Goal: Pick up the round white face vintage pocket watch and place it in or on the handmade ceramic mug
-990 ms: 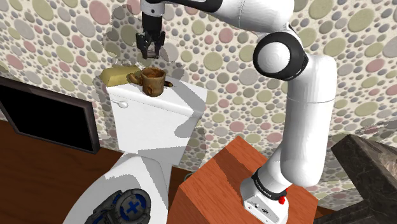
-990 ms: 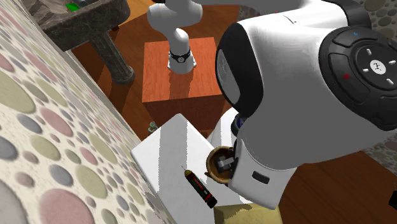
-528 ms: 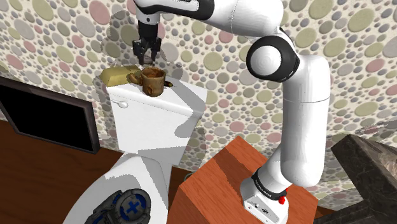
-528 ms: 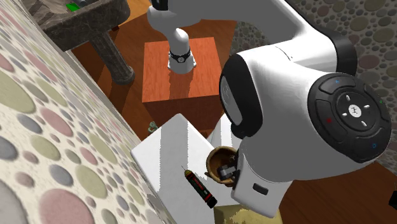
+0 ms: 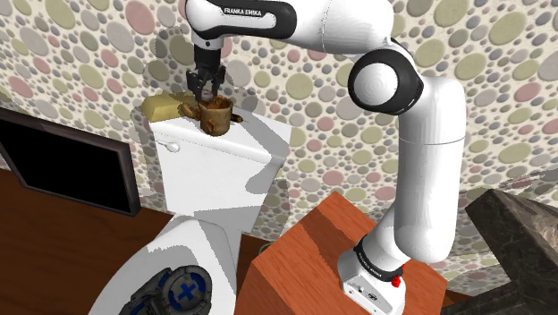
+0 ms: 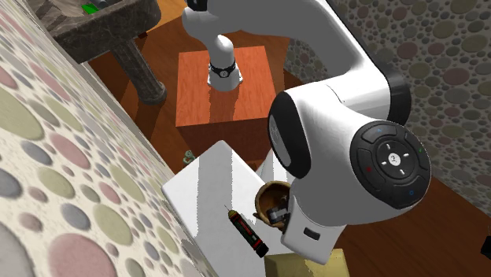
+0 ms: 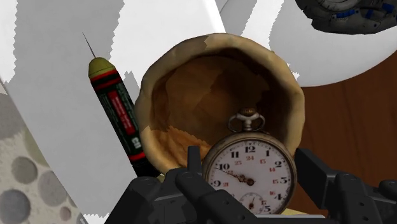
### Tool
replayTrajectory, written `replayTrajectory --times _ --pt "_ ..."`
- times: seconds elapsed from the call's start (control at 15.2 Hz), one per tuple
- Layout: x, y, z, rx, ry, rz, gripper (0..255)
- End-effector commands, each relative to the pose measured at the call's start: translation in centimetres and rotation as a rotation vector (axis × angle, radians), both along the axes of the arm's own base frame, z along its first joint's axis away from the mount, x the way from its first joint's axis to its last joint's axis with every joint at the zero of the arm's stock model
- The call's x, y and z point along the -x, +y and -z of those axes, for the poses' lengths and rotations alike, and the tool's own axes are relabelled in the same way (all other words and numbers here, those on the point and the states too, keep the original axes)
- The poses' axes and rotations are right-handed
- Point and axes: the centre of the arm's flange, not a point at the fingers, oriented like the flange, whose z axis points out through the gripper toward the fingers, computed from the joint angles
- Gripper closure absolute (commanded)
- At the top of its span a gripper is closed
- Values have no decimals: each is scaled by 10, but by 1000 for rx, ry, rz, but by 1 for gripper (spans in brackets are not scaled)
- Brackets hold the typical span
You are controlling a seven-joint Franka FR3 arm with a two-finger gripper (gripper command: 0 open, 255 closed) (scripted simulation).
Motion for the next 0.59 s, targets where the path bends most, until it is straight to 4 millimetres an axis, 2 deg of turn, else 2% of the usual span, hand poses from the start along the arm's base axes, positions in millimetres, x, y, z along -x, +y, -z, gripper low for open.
replayTrajectory --times 0.0,0.4,0.46,0.53 --pt "0 0 2 0 -1 0 255" --pt "0 0 2 0 -1 0 255" --pt "0 0 2 0 -1 0 0" --pt "0 0 2 0 -1 0 0"
